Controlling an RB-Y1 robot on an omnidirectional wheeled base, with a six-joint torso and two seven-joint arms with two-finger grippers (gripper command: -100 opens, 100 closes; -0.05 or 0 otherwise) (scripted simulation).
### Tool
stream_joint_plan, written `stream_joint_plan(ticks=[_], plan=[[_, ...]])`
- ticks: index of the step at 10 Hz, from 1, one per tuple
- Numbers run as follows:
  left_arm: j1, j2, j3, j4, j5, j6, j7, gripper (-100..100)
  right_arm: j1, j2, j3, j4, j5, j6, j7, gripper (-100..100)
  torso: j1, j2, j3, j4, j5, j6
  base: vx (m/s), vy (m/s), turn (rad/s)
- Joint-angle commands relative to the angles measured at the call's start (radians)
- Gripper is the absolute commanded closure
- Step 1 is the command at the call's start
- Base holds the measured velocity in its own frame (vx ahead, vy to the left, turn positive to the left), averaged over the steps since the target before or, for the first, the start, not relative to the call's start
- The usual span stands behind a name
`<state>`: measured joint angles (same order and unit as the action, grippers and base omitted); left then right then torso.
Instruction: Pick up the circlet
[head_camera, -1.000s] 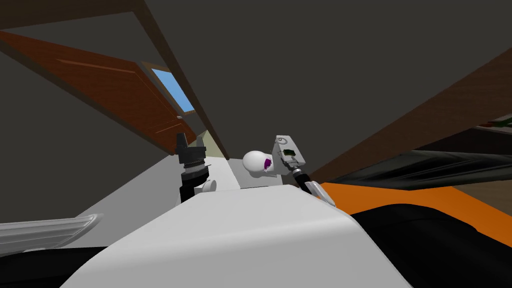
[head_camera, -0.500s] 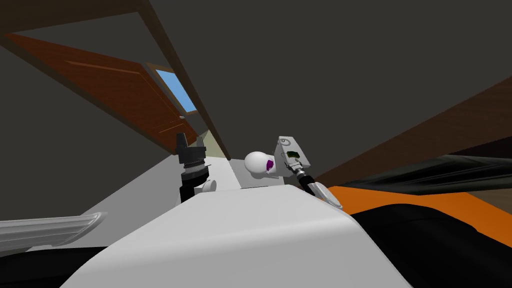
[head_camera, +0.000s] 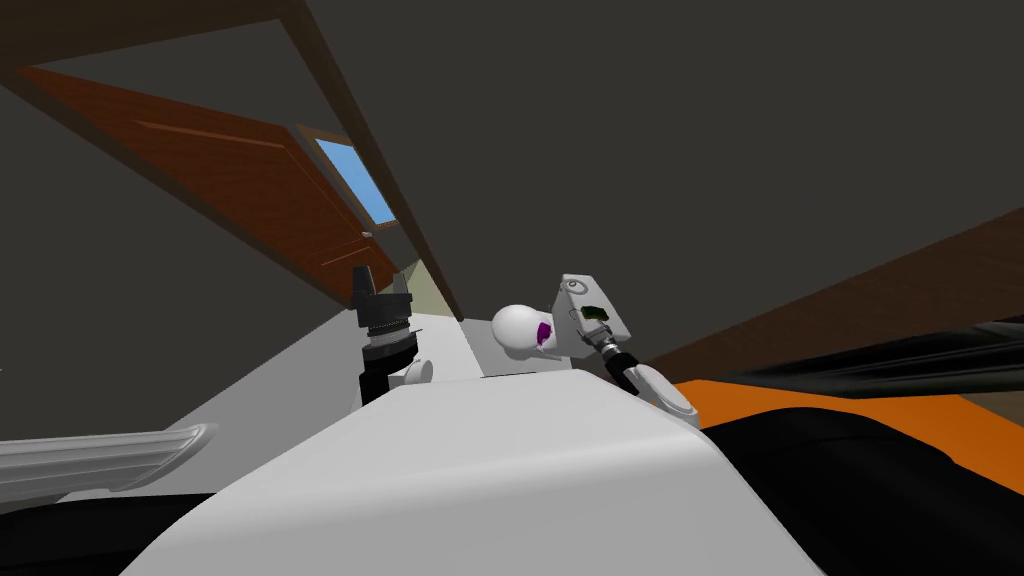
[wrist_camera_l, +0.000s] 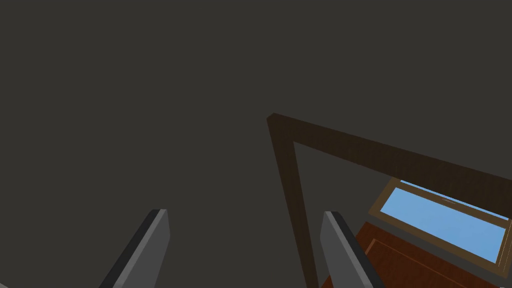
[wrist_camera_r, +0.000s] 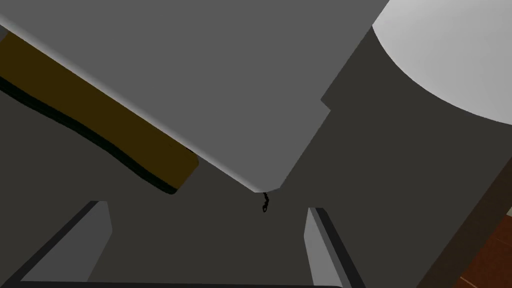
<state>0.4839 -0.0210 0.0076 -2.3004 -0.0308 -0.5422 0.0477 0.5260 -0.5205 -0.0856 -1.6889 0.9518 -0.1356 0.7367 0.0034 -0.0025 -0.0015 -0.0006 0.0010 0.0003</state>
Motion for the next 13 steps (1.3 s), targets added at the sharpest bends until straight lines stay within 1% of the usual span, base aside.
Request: stream_joint_plan(ticks=[1,2,3,4,6,7,8,9,11,12,13], plan=[[0.0,0.0,0.0,0.0,0.0,0.0,0.0,0,-0.005,-0.001,-0.014,0.029,0.027,-0.014,0.028,-100,0.0,0.0,0.0,0.0,0.0,0.0,0.054,0.039,0.01],[0.0,0.0,0.0,0.0,0.0,0.0,0.0,0,-0.005,-0.029,-0.021,0.056,0.066,-0.013,0.06,-100,-0.001,0.0,0.0,0.0,0.0,0.0,0.051,0.071,0.028],[0.0,0.0,0.0,0.0,0.0,0.0,0.0,0,-0.005,-0.057,-0.027,0.083,0.094,-0.014,0.088,-100,0.001,0.0,0.0,0.0,0.0,0.0,0.071,0.114,0.025],[0.0,0.0,0.0,0.0,0.0,0.0,0.0,0,-0.005,-0.057,-0.027,0.083,0.112,-0.014,0.09,-100,0.003,-0.001,0.0,0.0,0.001,0.0,0.065,0.079,0.001],[0.0,0.0,0.0,0.0,0.0,0.0,0.0,0,-0.007,-0.11,-0.04,0.133,0.177,-0.02,0.147,-100,-0.002,-0.004,-0.002,-0.001,0.0,0.0,0.075,0.098,0.022],[0.0,0.0,0.0,0.0,0.0,0.0,0.0,0,-0.007,-0.11,-0.04,0.133,0.191,-0.02,0.147,-100,-0.006,-0.008,-0.004,-0.001,0.0,0.0,0.073,0.081,-0.006],[0.0,0.0,0.0,0.0,0.0,0.0,0.0,0,-0.009,-0.136,-0.046,0.156,0.228,-0.024,0.174,-100,-0.011,-0.011,-0.006,-0.001,-0.001,0.0,0.083,0.081,0.024],[0.0,0.0,0.0,0.0,0.0,0.0,0.0,0,-0.009,-0.136,-0.046,0.156,0.229,-0.024,0.174,-100,-0.016,-0.014,-0.008,-0.001,0.0,0.0,0.064,0.057,0.001],[0.0,0.0,0.0,0.0,0.0,0.0,0.0,0,-0.013,-0.185,-0.058,0.197,0.297,-0.037,0.223,-100,-0.022,-0.017,-0.009,-0.001,-0.001,-0.001,0.088,0.089,0.013],[0.0,0.0,0.0,0.0,0.0,0.0,0.0,0,-0.013,-0.185,-0.058,0.197,0.298,-0.037,0.223,-100,-0.025,-0.023,-0.011,0.0,0.001,-0.002,0.08,0.086,0.007],[0.0,0.0,0.0,0.0,0.0,0.0,0.0,0,-0.016,-0.208,-0.062,0.215,0.33,-0.044,0.246,-100,-0.028,-0.024,-0.012,0.0,0.0,-0.002,0.07,0.082,0.016]])
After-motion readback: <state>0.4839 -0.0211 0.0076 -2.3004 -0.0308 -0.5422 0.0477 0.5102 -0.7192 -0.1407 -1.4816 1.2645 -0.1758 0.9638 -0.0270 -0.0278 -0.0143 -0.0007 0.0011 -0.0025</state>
